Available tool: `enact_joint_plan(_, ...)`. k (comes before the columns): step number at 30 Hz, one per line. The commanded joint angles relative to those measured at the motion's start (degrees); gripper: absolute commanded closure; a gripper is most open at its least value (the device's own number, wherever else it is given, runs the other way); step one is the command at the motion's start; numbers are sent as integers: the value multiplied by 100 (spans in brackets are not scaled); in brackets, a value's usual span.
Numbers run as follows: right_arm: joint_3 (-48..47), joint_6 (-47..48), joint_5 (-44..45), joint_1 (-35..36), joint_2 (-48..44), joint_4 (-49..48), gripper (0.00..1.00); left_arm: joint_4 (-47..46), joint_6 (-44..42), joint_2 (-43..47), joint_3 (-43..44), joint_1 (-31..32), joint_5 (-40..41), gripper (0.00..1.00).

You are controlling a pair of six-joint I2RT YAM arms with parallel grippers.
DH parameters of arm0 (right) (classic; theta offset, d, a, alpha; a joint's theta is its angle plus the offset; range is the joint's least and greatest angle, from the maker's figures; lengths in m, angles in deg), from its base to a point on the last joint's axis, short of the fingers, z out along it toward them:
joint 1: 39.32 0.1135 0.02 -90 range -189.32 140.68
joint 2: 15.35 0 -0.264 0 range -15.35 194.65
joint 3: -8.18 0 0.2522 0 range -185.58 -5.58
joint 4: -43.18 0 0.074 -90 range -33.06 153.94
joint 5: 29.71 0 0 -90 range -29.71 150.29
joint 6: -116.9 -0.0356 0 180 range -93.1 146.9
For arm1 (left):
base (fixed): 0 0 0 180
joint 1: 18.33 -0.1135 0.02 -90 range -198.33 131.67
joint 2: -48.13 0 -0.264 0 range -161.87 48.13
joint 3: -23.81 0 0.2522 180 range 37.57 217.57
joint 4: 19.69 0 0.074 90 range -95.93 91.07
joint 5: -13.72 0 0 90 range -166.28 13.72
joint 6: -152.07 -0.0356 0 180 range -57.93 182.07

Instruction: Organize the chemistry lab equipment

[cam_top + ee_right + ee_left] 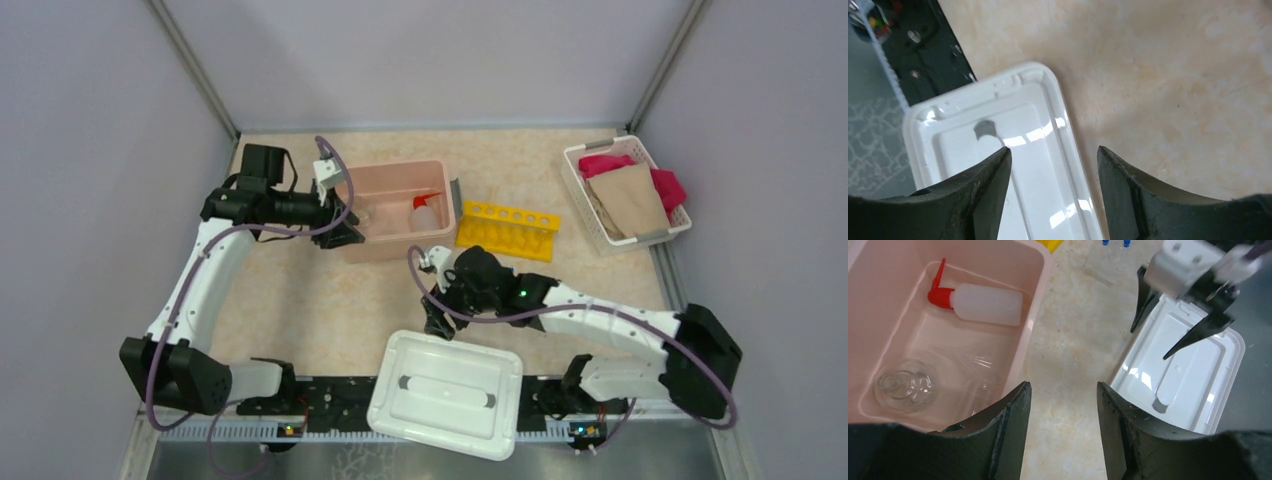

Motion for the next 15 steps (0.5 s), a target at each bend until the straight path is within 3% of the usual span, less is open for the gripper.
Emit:
enact_joint_plan(1,100,473,60,123,763,-336,38,-632,568,294,-21,-214,65,42)
enact_joint_plan(7,290,537,56,248,1582,-990,46,-667,834,187,300,-693,-133,43)
enact_joint_plan(11,408,540,161,335,1755,-1252,48,-693,937,41,439,-1350,-669,43)
enact_joint_plan(15,492,547,303,352,1856,-1350,51,-704,909,31,526,-1478,-761,42)
